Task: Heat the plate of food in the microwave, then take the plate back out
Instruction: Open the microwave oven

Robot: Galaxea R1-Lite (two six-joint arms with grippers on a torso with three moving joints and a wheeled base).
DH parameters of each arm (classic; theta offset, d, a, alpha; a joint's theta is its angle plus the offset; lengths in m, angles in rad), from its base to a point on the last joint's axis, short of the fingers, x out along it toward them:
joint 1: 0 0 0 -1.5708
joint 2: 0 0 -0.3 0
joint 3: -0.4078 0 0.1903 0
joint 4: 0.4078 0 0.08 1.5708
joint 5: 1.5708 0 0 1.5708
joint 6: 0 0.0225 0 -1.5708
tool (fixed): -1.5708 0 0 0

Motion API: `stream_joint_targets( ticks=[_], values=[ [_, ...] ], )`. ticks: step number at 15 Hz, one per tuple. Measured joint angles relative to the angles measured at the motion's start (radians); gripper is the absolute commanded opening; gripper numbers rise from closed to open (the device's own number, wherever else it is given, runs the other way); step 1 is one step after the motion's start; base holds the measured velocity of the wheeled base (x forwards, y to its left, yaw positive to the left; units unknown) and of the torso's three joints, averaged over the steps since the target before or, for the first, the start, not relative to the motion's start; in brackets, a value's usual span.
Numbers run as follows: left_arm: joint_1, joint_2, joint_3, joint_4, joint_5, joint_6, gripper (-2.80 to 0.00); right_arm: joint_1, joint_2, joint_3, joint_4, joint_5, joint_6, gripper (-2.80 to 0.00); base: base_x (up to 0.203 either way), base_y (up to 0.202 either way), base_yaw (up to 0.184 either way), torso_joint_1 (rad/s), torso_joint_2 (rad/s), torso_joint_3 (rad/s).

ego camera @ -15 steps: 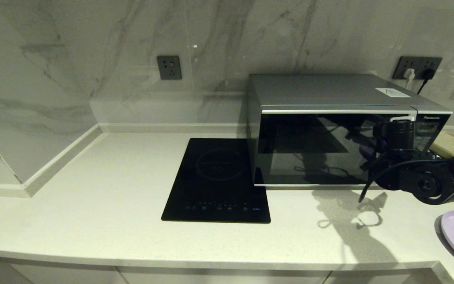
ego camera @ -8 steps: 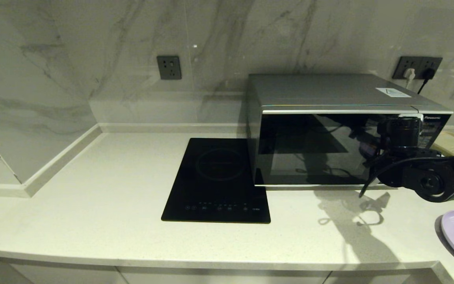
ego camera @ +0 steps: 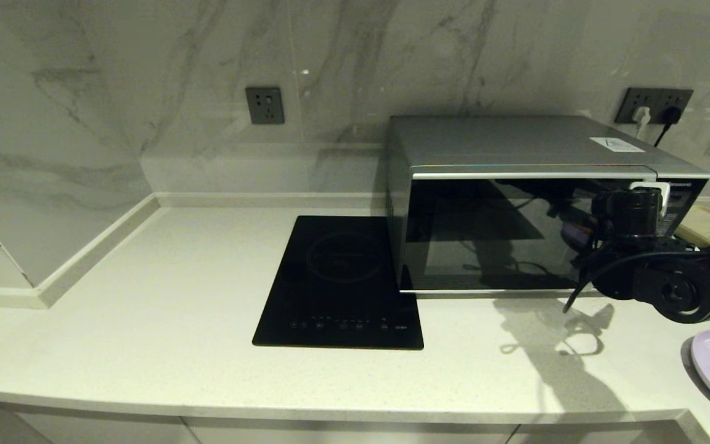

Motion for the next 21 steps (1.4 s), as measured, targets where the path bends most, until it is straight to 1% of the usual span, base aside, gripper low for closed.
stream_joint_targets(
  ticks=[4, 5, 7, 11, 14, 17, 19, 20, 21],
  values=[
    [0.0, 0.0, 0.0, 0.0, -0.001, 0.0, -2.8, 0.007, -0.044, 0.066, 0.003, 0.006, 0.002, 0.0, 0.0, 0.0, 0.0, 0.0, 0.0, 0.0],
    [0.0, 0.0, 0.0, 0.001, 0.0, 0.0, -2.8, 0.01, -0.057, 0.086, 0.014, 0.018, 0.005, 0.0, 0.0, 0.0, 0.0, 0.0, 0.0, 0.0],
    [0.0, 0.0, 0.0, 0.0, 0.0, 0.001, -2.8, 0.026, -0.085, 0.126, 0.006, 0.071, 0.016, 0.0, 0.0, 0.0, 0.0, 0.0, 0.0, 0.0],
    [-0.001, 0.0, 0.0, 0.0, 0.0, 0.0, -2.8, 0.077, -0.159, 0.209, 0.01, 0.256, 0.013, 0.0, 0.0, 0.0, 0.0, 0.0, 0.0, 0.0],
    [0.0, 0.0, 0.0, 0.0, 0.0, 0.0, -2.8, 0.146, -0.26, 0.277, 0.042, 0.394, 0.009, 0.0, 0.0, 0.0, 0.0, 0.0, 0.0, 0.0],
    [0.0, 0.0, 0.0, 0.0, 0.0, 0.0, -2.8, 0.214, -0.43, 0.321, 0.161, 0.535, 0.012, 0.0, 0.0, 0.0, 0.0, 0.0, 0.0, 0.0],
    [0.0, 0.0, 0.0, 0.0, 0.0, 0.0, -2.8, 0.241, -0.582, 0.323, 0.3, 0.661, 0.014, 0.0, 0.0, 0.0, 0.0, 0.0, 0.0, 0.0],
    [0.0, 0.0, 0.0, 0.001, 0.0, 0.0, -2.8, 0.249, -0.668, 0.304, 0.403, 0.743, 0.016, 0.0, 0.0, 0.0, 0.0, 0.0, 0.0, 0.0],
    [0.0, 0.0, 0.0, 0.0, -0.001, 0.0, -2.8, 0.254, -0.75, 0.27, 0.537, 0.839, 0.024, -0.59, 0.0, 0.0, 0.0, 0.0, 0.0, 0.0]
  ],
)
